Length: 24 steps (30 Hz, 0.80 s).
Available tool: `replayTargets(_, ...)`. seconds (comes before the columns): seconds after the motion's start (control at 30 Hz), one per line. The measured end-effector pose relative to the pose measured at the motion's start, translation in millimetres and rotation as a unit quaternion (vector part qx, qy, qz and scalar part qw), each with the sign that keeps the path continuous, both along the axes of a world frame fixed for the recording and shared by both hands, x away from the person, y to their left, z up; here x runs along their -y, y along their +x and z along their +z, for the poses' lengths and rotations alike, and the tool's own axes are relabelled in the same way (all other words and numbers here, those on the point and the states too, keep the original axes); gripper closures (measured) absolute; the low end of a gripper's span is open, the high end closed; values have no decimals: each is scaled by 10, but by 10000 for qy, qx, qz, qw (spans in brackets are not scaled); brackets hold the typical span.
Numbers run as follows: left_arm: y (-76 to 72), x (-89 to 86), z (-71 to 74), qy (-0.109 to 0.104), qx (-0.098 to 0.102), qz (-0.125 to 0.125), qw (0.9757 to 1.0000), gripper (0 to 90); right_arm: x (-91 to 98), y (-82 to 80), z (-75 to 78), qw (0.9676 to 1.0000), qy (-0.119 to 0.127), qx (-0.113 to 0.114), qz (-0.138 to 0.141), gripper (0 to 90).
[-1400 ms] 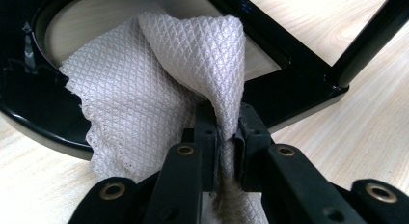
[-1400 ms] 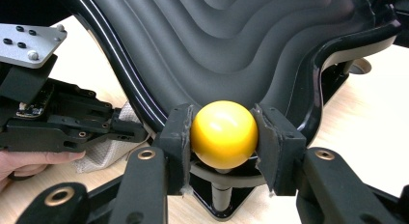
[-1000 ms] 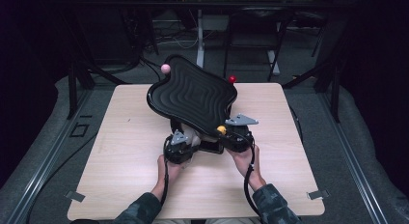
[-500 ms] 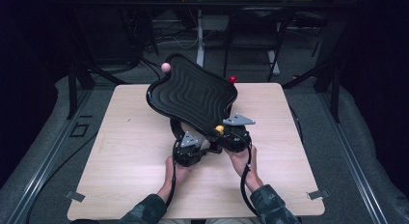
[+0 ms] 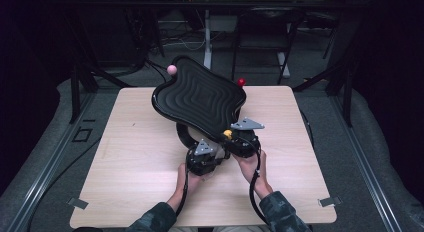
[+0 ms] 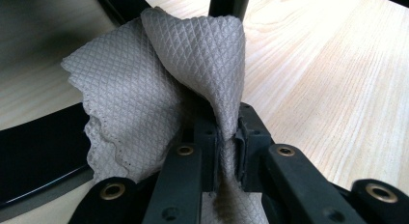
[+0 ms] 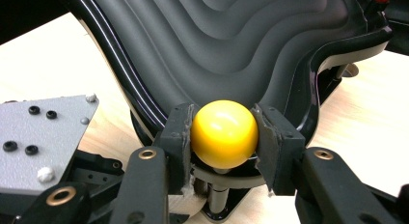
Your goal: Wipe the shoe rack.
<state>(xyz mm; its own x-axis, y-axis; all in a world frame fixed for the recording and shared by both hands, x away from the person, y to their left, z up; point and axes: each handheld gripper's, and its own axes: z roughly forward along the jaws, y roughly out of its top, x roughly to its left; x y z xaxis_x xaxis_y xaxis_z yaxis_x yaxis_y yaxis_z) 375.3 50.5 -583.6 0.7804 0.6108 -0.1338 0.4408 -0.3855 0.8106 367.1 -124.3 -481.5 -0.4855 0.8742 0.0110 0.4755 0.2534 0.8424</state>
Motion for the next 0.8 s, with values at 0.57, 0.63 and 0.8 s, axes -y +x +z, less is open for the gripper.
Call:
replayTargets(0.57,129,-396,37,5,-11,472,9989,815,80,14,20,10000,-43,-67,-28,596)
replayTargets(0.63,142,-432,41,18,-9,516,9987,815,96,13,23,9999,-73,-72,-29,596)
replayTargets(0.8,166,-526,41,34,-28,630,9980,815,151,13,28,9999,-41,-109,-11,596)
